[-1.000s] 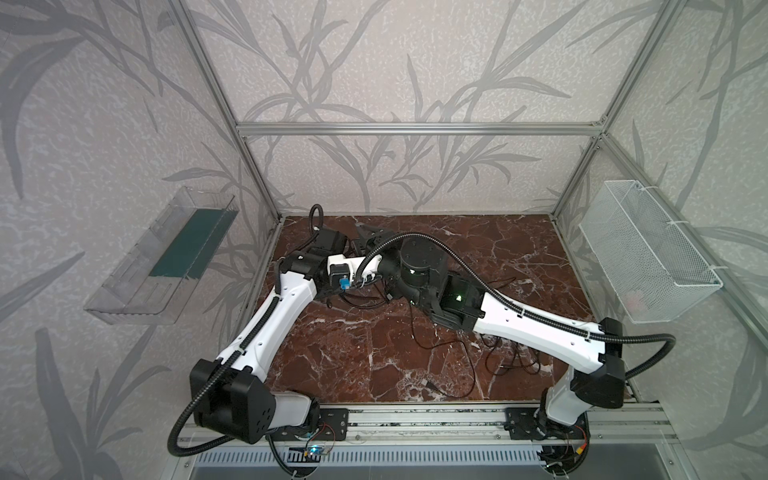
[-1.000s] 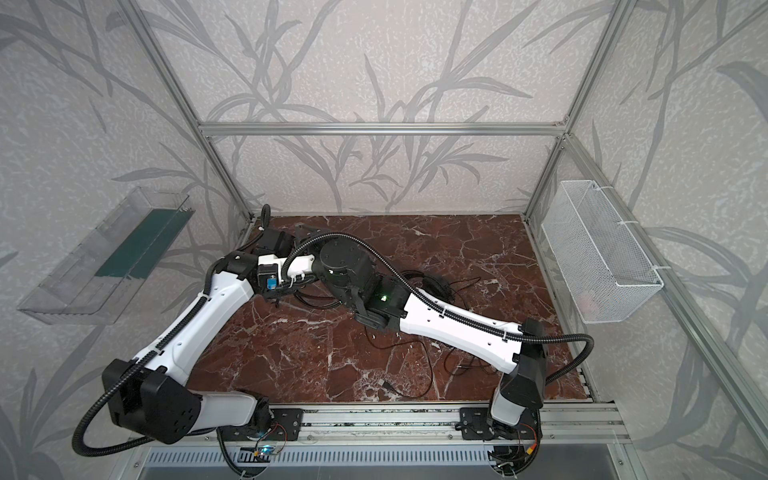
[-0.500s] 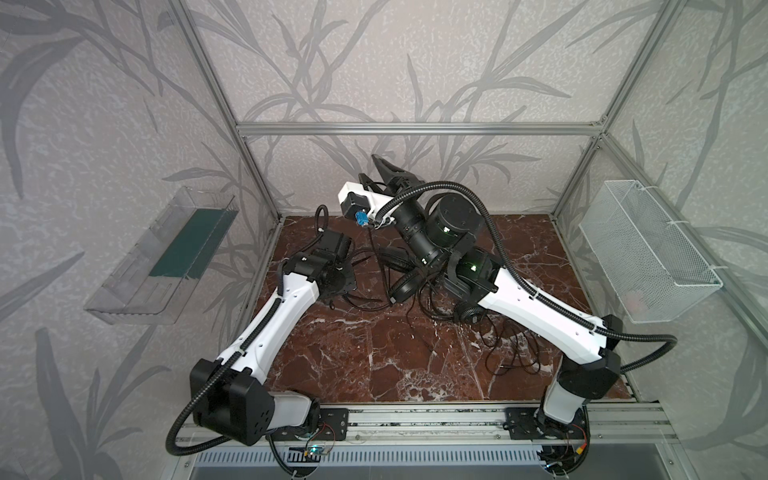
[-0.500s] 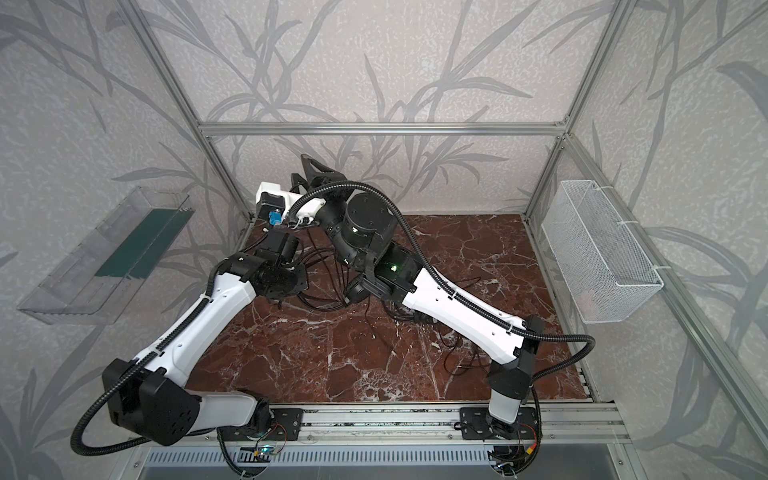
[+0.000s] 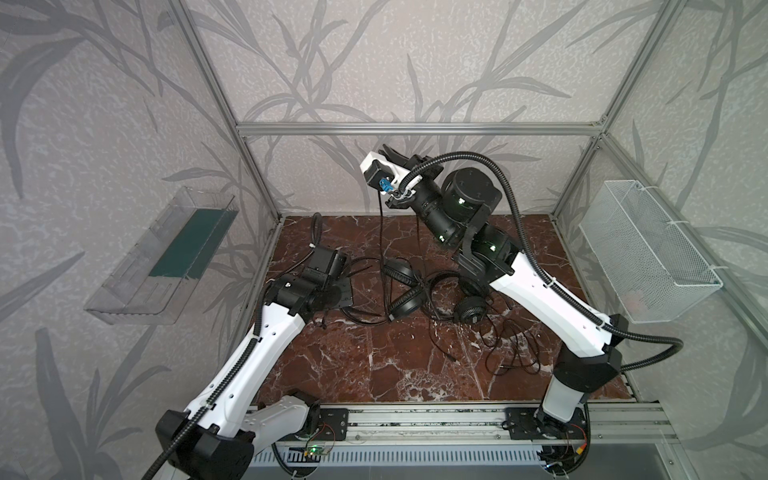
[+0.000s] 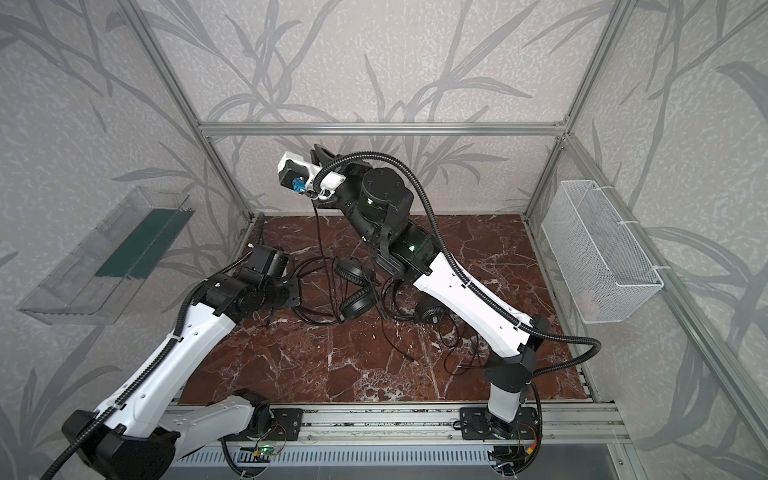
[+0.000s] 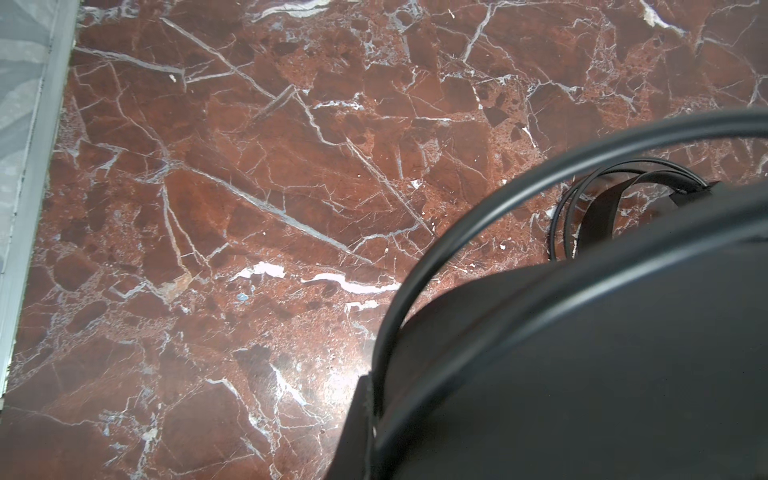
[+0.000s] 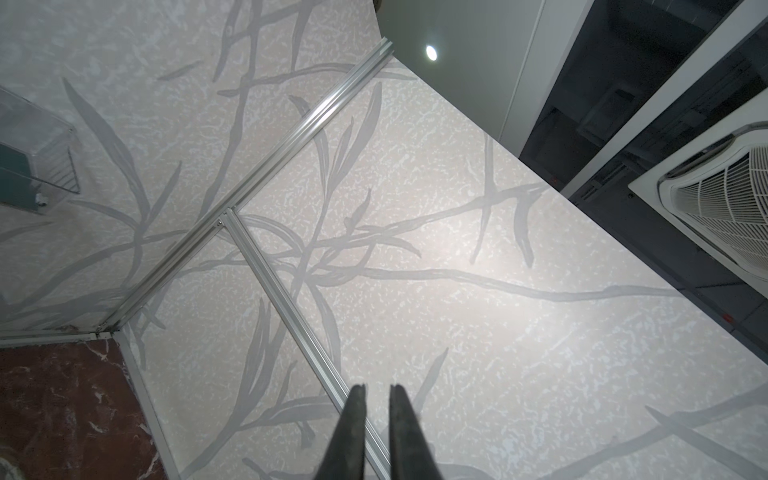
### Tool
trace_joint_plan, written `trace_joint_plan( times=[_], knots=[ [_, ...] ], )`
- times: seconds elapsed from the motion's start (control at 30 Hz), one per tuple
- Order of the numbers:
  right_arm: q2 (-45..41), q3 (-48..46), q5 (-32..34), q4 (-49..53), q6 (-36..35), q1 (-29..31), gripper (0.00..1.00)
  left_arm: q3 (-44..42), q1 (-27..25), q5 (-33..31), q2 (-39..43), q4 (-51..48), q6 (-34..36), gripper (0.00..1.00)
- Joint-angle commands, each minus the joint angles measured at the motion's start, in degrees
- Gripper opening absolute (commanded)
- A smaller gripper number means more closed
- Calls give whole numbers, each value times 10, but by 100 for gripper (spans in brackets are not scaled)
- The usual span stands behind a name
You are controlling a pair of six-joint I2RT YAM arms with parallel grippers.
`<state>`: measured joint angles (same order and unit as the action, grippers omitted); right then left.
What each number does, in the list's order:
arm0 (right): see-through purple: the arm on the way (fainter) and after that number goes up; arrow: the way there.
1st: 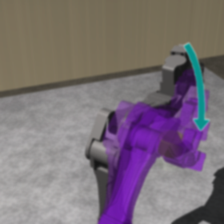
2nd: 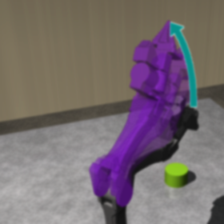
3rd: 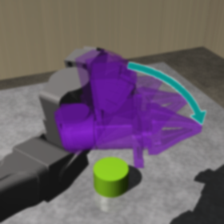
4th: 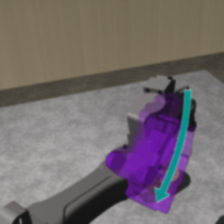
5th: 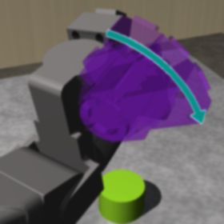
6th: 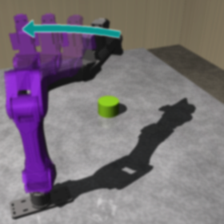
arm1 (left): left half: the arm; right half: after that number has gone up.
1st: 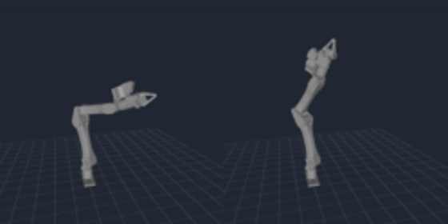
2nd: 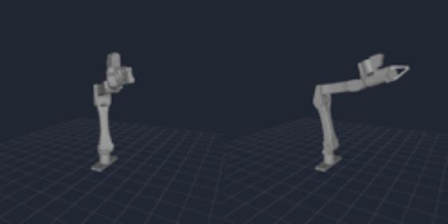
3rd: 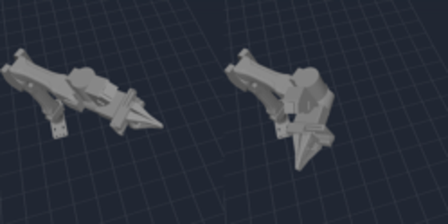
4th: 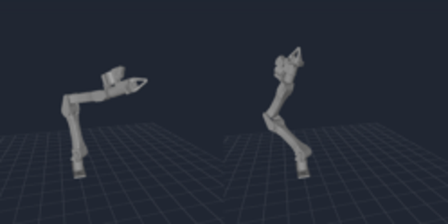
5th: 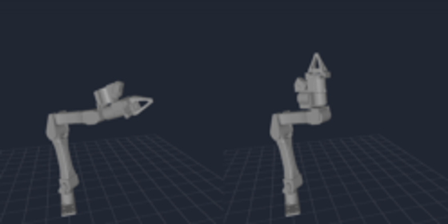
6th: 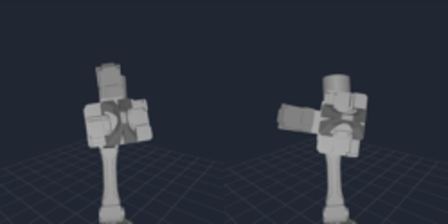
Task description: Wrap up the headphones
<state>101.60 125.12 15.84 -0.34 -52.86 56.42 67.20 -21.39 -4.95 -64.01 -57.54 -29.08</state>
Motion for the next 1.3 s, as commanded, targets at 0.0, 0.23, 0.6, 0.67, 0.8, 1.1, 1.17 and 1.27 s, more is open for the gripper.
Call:
trace_joint_plan(
  times=[0.0,0.23,0.6,0.67,0.8,1.1,1.17,1.27],
  knots=[
    [-63,22,-44,55,53,18,1,-2,-4,-9,18,-3,3,0],
    [-162,-81,-47,165,47,155,0,34,-3,-80,37,-46,-9,0],
    [-194,-102,61,304,140,284,0,56,-3,-100,29,-46,-5,0],
    [-197,-90,63,335,168,285,0,56,-3,-103,29,-46,-3,0],
    [-204,-77,45,388,212,287,0,56,-3,-108,32,-46,-4,0],
    [-231,-146,114,320,130,198,0,69,-3,-44,51,-33,12,0],
    [-235,-130,68,336,159,140,0,68,-3,-39,59,-35,17,0],
    [-229,-112,13,334,163,90,0,64,-4,-10,70,-31,29,0]
  ],
)
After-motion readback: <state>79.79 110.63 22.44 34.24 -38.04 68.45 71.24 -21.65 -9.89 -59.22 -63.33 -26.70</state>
